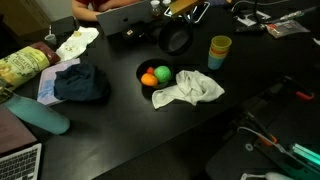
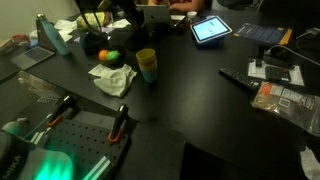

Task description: Pour the contents from the right bowl to the left bowl

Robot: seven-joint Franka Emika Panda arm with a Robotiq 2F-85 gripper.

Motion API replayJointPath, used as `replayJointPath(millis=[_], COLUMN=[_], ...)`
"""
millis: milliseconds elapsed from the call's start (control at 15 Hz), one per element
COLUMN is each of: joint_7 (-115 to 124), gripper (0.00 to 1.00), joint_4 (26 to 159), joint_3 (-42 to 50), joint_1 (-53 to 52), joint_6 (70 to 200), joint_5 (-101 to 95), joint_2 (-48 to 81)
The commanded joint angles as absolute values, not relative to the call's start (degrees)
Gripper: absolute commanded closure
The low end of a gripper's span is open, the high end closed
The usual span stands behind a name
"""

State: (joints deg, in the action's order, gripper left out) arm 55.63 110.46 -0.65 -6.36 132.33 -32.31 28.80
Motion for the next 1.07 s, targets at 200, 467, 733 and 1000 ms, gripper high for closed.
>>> replayJointPath(millis=[200, 467, 733, 1000], joint_7=[51.1, 49.8, 48.9, 48.9], gripper=[0.98, 0.98, 0.67, 0.38], joint_4=[106.3, 105.4, 105.0, 107.6], joint_3=[3.2, 5.2, 6.2, 7.7], joint_1=[-6.4, -6.7, -6.5, -7.5], joint_6=[138.6, 142.4, 144.0, 141.6], joint_5=[-22.6, -17.1, -12.6, -10.6], joint_2=[35.5, 38.3, 40.1, 36.3])
